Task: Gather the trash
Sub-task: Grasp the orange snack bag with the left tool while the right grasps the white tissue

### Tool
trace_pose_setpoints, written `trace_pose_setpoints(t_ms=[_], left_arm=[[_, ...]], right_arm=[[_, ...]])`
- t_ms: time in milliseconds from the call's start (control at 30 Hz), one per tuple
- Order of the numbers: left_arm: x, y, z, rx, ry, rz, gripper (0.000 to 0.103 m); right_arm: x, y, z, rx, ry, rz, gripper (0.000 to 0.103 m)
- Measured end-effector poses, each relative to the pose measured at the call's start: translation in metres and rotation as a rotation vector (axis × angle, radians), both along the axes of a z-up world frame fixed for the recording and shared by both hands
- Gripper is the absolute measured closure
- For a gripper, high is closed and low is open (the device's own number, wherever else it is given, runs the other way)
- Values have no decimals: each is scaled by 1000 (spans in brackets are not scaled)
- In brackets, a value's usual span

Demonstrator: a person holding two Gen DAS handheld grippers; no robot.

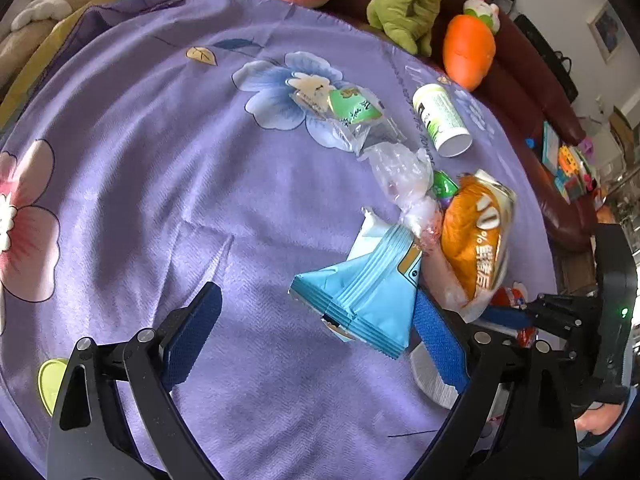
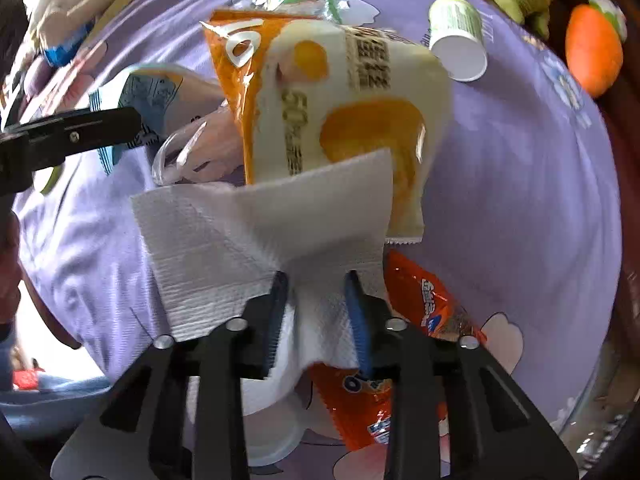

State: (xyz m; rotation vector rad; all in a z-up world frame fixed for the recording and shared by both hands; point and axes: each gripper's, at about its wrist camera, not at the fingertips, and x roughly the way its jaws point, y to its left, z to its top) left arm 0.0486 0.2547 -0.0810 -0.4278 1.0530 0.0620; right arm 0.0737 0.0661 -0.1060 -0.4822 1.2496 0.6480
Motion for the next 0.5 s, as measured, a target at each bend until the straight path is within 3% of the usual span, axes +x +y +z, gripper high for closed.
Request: trace_pose_setpoints(t_ms=[100, 367, 500], left_arm=[[-1, -1, 7, 12, -15, -4, 9], [2, -6, 22, 17, -49, -10, 9], [9, -16, 27, 22, -59, -40, 9]], right_arm=[[0, -10, 13, 54, 13, -21, 95], [10, -44, 32, 137, 37, -110, 96], [18, -58, 49, 153, 1, -146, 96]])
